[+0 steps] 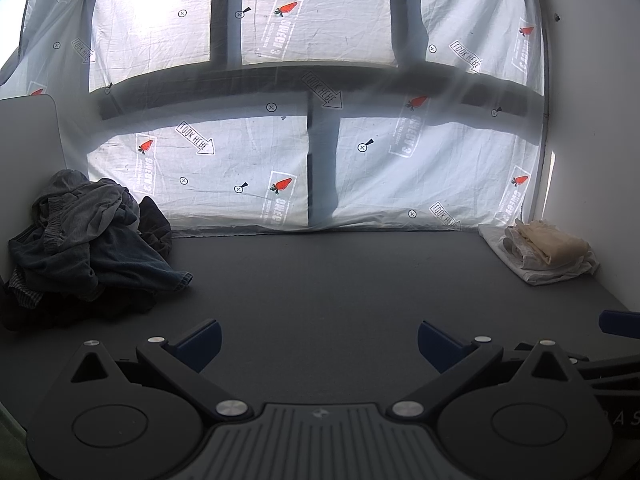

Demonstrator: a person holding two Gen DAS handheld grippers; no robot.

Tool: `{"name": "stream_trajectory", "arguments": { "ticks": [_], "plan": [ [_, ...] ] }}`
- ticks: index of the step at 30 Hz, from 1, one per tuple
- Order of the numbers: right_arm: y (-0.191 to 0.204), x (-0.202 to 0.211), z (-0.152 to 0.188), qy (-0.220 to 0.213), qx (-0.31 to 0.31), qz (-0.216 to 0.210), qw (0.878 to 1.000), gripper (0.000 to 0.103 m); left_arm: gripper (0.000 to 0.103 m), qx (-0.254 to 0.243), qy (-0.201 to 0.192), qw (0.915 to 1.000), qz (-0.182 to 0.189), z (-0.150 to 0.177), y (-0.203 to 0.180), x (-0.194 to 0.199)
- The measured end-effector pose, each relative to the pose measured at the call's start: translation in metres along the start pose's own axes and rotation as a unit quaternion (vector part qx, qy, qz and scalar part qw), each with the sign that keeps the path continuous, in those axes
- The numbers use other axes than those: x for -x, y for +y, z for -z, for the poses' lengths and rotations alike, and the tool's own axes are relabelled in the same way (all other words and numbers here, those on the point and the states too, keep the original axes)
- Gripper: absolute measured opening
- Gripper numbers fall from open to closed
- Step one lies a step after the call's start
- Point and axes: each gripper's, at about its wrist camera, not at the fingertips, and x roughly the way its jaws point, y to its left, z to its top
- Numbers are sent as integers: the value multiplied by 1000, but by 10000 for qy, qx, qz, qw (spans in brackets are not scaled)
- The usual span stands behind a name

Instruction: Fold clothes

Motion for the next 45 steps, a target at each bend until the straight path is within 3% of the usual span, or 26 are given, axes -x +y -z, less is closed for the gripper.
{"name": "stream_trajectory", "arguments": {
  "ticks": [45],
  "plan": [
    [3, -4, 0, -24, 20, 23, 10000, 103, 103, -21, 53, 10000, 40, 2, 4, -5]
  ]
}}
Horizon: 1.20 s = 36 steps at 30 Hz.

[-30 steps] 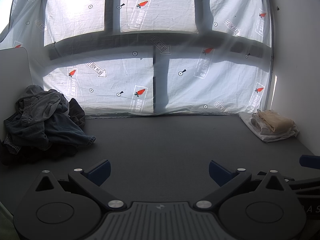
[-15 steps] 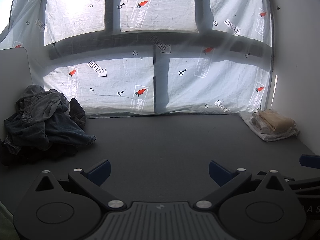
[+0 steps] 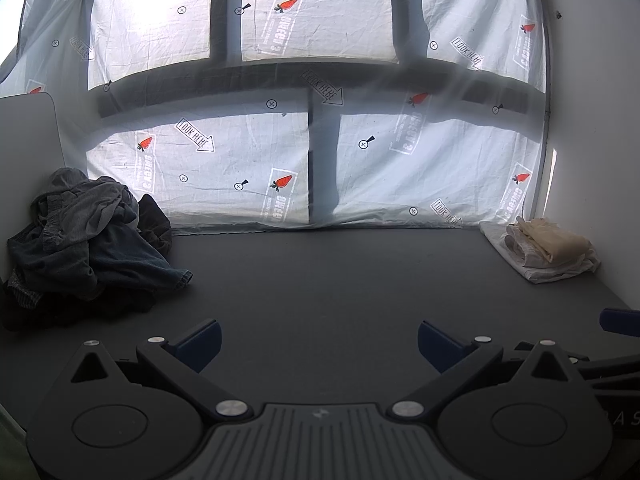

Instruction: Fold clothes

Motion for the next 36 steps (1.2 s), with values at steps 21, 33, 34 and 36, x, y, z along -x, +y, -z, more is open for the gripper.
{"name": "stream_trajectory", "arguments": {
  "ticks": [21, 33, 34, 36],
  "plan": [
    [-47, -60, -4, 562, -249, 258, 9978, 103, 103, 729, 723, 9944, -260, -2, -4, -72],
    [-83, -189, -56, 949, -321, -178, 9948, 103, 103, 1573, 1344, 9736, -968, -50, 25, -150],
    [-81, -200, -59, 1015, -290, -211, 9942, 103, 103, 1538, 1410, 9718, -1096, -53, 29, -157],
    [-78, -218, -63, 1114, -245, -276, 9931, 103, 103, 1566, 1468, 9687, -1247, -56, 38, -165]
  ]
}}
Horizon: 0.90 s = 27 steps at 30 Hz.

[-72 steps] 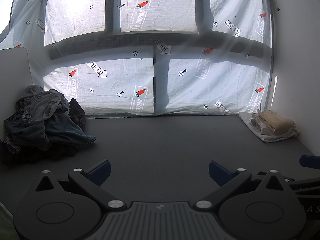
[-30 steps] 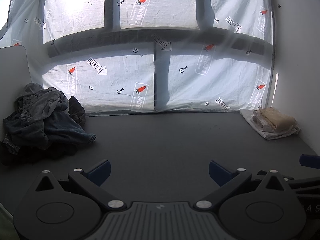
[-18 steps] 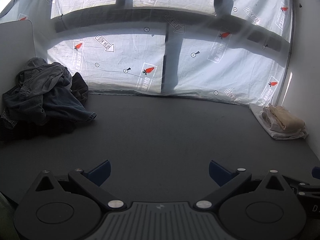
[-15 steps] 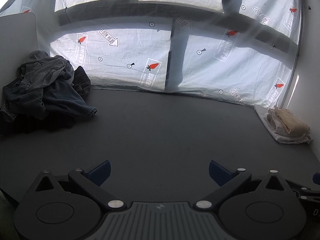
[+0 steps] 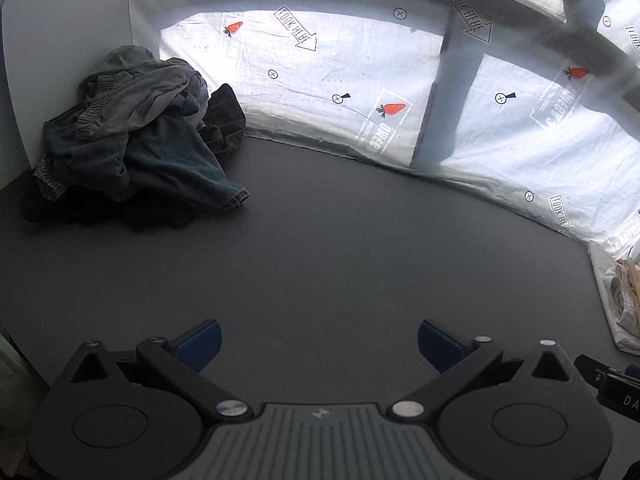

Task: Fold clothes
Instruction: 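Move the left tool toward the clothes heap and reach into it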

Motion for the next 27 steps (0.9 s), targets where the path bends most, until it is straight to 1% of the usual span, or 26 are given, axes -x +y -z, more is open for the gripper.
{"name": "stream_trajectory", "arguments": {
  "ticks": [1, 4, 6, 11, 13, 15, 17, 19, 21, 22, 23, 24, 25, 26, 27],
  "plan": [
    [2, -6, -3, 27, 39, -14, 10000, 103, 103, 42, 28, 10000, -32, -3, 3, -4],
    [12, -25, -12, 95, 188, -42, 9998, 103, 103, 372, 165, 9990, -181, -12, 19, -20],
    [20, -38, -18, 155, 276, -50, 9995, 103, 103, 595, 259, 9977, -176, -19, 29, -32],
    [47, -70, -36, 250, 302, 52, 9992, 103, 103, 1295, 495, 9903, -73, -55, 64, -77],
    [59, -82, -44, 253, 230, 106, 9994, 103, 103, 1458, 485, 9881, -12, -72, 79, -96],
    [77, -100, -56, 255, 204, 163, 9993, 103, 103, 1525, 472, 9871, -144, -91, 97, -114],
    [93, -116, -67, 272, 260, 194, 9991, 103, 102, 1696, 396, 9844, -253, -110, 121, -133],
    [112, -136, -81, 300, 325, 222, 9988, 103, 100, 1992, 229, 9796, -148, -127, 151, -148],
    [129, -159, -93, 370, 325, 134, 9987, 103, 96, 2228, 117, 9747, -105, -142, 180, -163],
    [138, -171, -98, 415, 314, 143, 9985, 103, 91, 2338, 98, 9721, -178, -153, 199, -174],
    [146, -182, -104, 465, 297, 164, 9983, 103, 82, 2435, 52, 9695, -266, -162, 215, -182],
    [154, -193, -109, 532, 252, 206, 9981, 103, 77, 2533, 4, 9667, -353, -170, 232, -190],
    [164, -206, -114, 593, 190, 231, 9978, 103, 68, 2651, -92, 9632, -425, -178, 249, -196],
    [170, -215, -118, 642, 143, 239, 9976, 103, 53, 2761, -229, 9597, -480, -185, 266, -202],
    [178, -227, -121, 703, 92, 248, 9972, 103, 43, 2828, -396, 9570, -508, -192, 281, -205]
  ]
}}
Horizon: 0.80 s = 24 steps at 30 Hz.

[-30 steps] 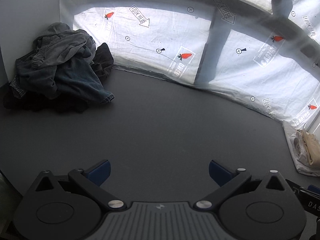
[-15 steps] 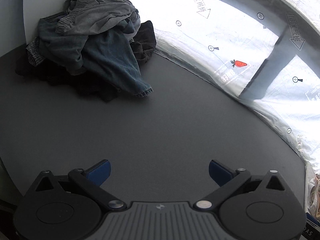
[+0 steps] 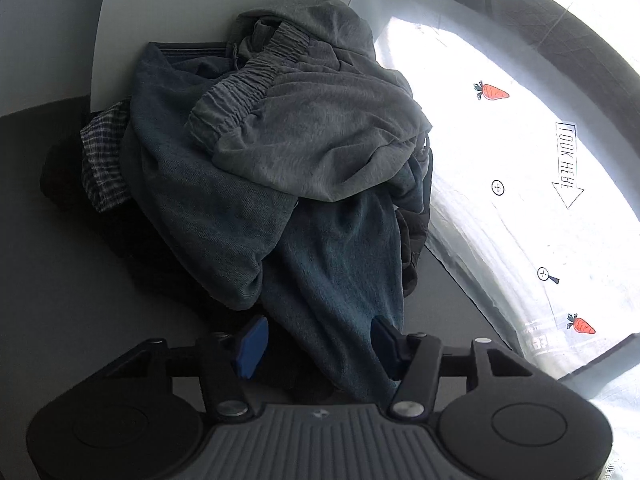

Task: Fold clothes
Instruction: 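Move the left tool toward the clothes heap and reach into it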

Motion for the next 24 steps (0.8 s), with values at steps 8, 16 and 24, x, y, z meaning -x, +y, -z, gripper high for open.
{"name": "stream_trajectory", "arguments": {
  "ticks": [8, 16, 24],
  "plan": [
    [52, -36, -14, 300, 133, -20, 9995, 103, 69, 216, -946, 9915, -865, -81, 39, -48],
    [61, -34, -6, 553, 227, -154, 9981, 103, 16, -830, -1446, 9809, -1004, -90, 16, -84],
    [25, -14, 9, 318, -105, -217, 9992, 103, 8, -2087, -1926, 9576, 479, -38, -91, -13]
  ]
}}
